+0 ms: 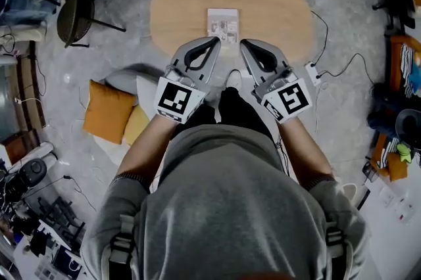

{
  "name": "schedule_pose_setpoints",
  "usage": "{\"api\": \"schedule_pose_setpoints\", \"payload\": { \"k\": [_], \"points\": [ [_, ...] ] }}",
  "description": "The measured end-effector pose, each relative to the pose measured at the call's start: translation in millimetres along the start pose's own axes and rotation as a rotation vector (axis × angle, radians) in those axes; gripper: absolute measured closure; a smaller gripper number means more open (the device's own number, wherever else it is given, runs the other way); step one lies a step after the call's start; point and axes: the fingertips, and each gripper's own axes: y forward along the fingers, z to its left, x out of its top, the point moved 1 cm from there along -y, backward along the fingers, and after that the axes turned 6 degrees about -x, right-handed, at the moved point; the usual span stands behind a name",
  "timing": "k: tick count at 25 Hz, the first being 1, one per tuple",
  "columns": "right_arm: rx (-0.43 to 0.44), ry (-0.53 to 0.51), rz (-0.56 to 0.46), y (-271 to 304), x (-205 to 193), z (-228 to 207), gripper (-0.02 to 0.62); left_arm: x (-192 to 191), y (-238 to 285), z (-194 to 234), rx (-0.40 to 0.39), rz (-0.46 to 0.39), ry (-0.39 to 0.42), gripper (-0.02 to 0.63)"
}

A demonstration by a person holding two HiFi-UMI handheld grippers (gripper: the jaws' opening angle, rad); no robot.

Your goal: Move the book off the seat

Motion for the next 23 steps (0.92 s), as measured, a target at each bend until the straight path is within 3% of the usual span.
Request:
{"api": "schedule_pose_setpoints", "payload": {
  "k": [5,13,23],
  "points": [
    [0.020,-0.012,-0.091,-23,56,29,0.591,42,-26,-26,-0.021,-0.043,0.026,0.591],
    [0.063,-0.077,-0.092,-43,80,52,0.591,85,-52,-35,-0.011,-0.100,0.060,0.591],
    [0.088,-0.094,-0.129,-29,100,61,0.591,102,-66,-21,0.007,-0.132,0.079,0.591]
  ]
}}
